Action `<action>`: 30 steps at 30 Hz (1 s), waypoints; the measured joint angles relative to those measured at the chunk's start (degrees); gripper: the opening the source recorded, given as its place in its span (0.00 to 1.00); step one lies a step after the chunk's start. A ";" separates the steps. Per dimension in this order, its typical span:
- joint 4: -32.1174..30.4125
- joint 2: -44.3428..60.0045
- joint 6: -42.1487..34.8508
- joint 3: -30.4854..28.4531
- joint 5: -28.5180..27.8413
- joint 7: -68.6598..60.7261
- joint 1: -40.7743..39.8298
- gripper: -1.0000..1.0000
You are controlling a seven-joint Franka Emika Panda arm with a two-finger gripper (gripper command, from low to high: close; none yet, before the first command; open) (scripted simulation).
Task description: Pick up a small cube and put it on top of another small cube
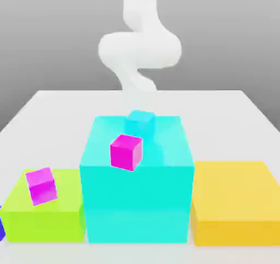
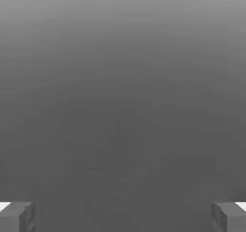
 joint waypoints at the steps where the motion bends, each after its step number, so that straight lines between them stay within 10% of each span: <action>1: 0.00 2.26 0.66 0.28 -0.42 2.39 -1.65 0.50; 17: 0.00 35.71 10.38 -2.93 -5.54 36.93 -19.91 0.50; 30: 0.41 62.35 19.96 -6.80 5.84 51.43 -29.56 0.50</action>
